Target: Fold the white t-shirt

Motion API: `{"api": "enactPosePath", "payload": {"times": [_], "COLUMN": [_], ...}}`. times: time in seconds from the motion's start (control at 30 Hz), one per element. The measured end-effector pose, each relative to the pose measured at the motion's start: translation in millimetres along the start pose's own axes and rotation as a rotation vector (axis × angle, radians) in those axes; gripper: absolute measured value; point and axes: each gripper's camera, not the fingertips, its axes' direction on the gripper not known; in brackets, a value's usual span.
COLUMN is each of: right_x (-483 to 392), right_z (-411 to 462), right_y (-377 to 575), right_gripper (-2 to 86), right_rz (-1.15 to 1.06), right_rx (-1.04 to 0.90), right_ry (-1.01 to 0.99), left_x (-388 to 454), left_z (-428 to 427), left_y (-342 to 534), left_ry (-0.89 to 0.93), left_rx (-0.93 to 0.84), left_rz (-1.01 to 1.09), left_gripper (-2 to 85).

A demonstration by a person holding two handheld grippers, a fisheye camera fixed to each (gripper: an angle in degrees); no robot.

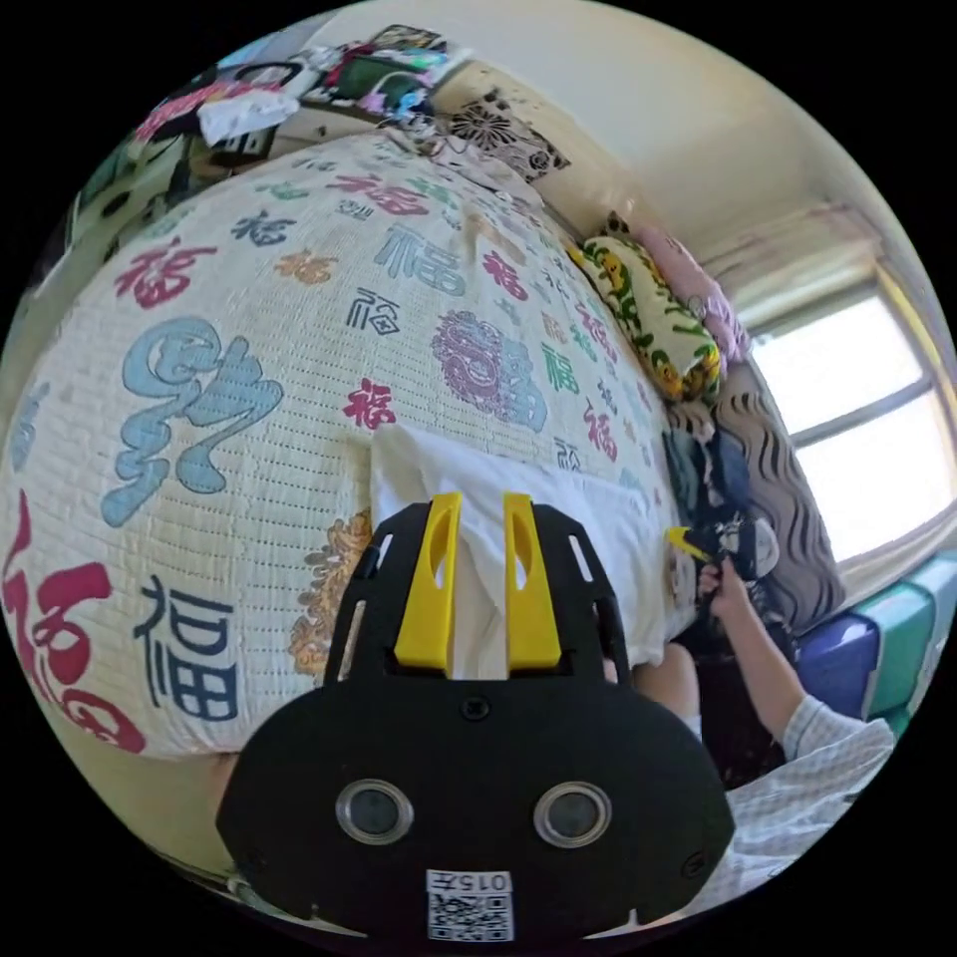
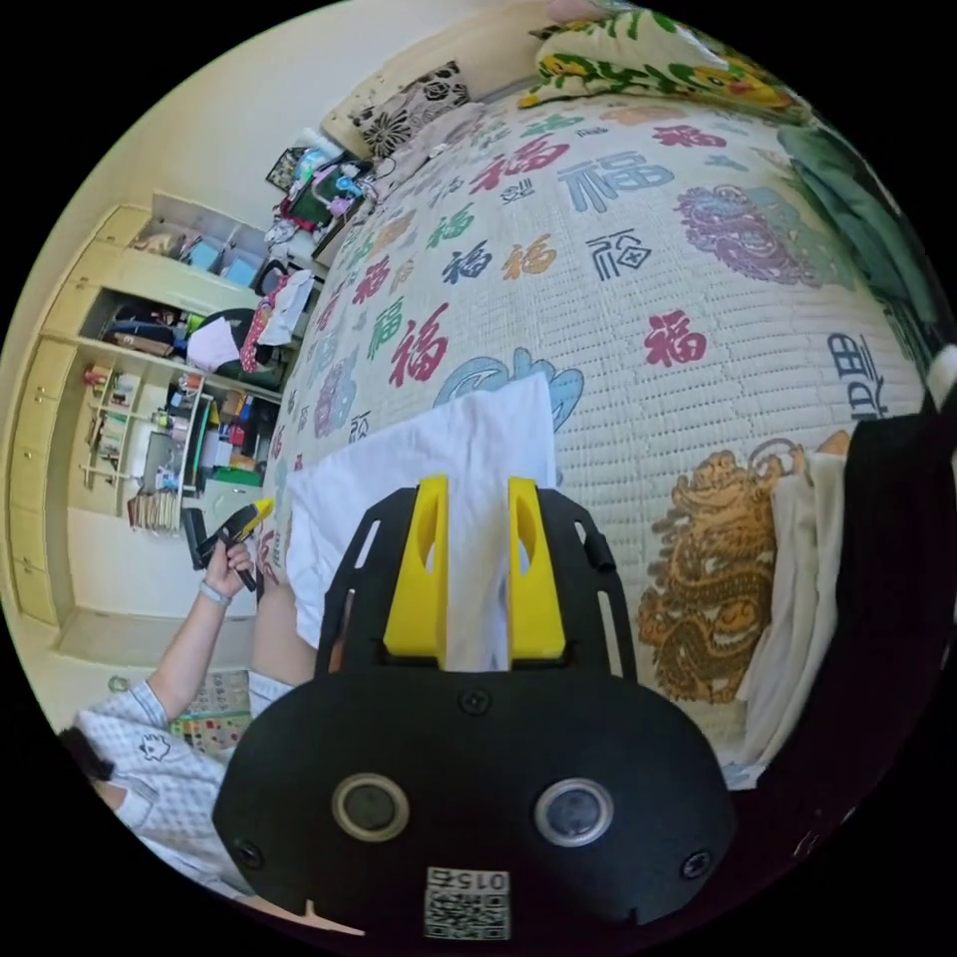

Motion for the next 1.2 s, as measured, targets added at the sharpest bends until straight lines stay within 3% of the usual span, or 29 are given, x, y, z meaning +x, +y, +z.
{"api": "enactPosePath", "payload": {"times": [0.23, 0.47, 0.73, 0.83, 0.9, 1.0, 1.1, 1.2], "right_x": [24, 28, 1, -7, -18, -47, -94, -137], "right_z": [40, 42, 24, 35, 37, 13, -8, 8], "right_y": [-29, -45, -83, -93, -91, -68, -27, 11], "right_gripper": [7.5, 0.5, -0.1, 2.5, 4.7, 4.6, 1.1, 0.0], "right_rz": [0.024, 0.018, -0.016, 0.013, -0.005, -0.118, -0.354, -0.508], "right_rx": [-0.111, -0.122, -0.057, -0.125, -0.165, -0.111, -0.085, -0.192], "right_ry": [-0.054, -0.120, -0.064, 0.020, 0.126, 0.185, 0.084, -0.028], "left_x": [-65, -83, -80, -79, -72, -46, 12, 65], "left_z": [53, 67, 70, 88, 69, 39, 42, 80], "left_y": [-19, -57, -118, -119, -102, -64, -12, 30], "left_ry": [0.122, 0.117, 0.146, 0.028, -0.017, -0.034, 0.067, 0.071], "left_rx": [-0.102, -0.141, -0.077, -0.145, -0.095, -0.125, -0.236, -0.345], "left_rz": [-0.030, 0.042, 0.059, 0.045, 0.078, 0.164, 0.331, 0.449], "left_gripper": [7.7, 0.7, -0.2, 0.0, 0.2, 0.5, 0.5, 0.2]}}
